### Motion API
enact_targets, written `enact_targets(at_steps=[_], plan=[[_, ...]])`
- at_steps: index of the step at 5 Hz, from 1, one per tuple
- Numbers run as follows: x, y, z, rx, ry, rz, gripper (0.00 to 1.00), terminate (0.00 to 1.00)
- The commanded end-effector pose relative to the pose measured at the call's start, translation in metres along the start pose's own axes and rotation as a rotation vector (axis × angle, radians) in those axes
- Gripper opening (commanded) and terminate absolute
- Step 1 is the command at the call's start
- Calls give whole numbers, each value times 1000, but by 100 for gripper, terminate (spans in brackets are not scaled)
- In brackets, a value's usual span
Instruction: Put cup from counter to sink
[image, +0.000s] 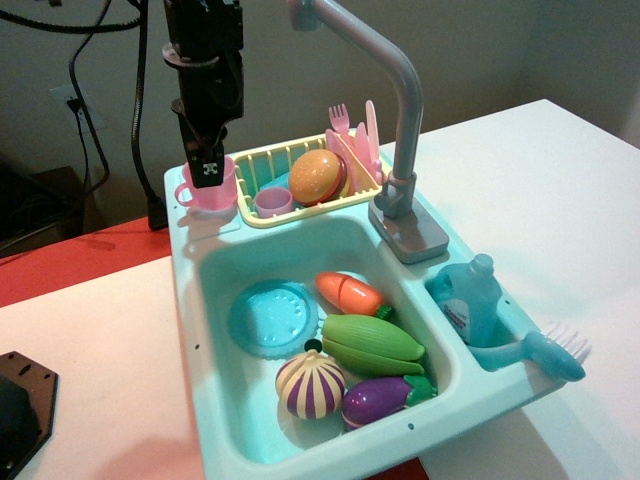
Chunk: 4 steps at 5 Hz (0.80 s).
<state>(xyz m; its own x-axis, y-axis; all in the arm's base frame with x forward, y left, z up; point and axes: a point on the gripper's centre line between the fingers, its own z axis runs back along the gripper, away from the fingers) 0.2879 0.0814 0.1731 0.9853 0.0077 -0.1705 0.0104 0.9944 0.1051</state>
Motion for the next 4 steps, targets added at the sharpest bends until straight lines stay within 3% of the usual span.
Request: enact_targets(at_steps=[1, 3, 4], plan=[[0, 0, 0, 0, 0, 0, 100, 0], [18, -1, -8, 3, 12, 15, 100, 0], [15, 0, -15, 7, -1, 15, 0, 0]])
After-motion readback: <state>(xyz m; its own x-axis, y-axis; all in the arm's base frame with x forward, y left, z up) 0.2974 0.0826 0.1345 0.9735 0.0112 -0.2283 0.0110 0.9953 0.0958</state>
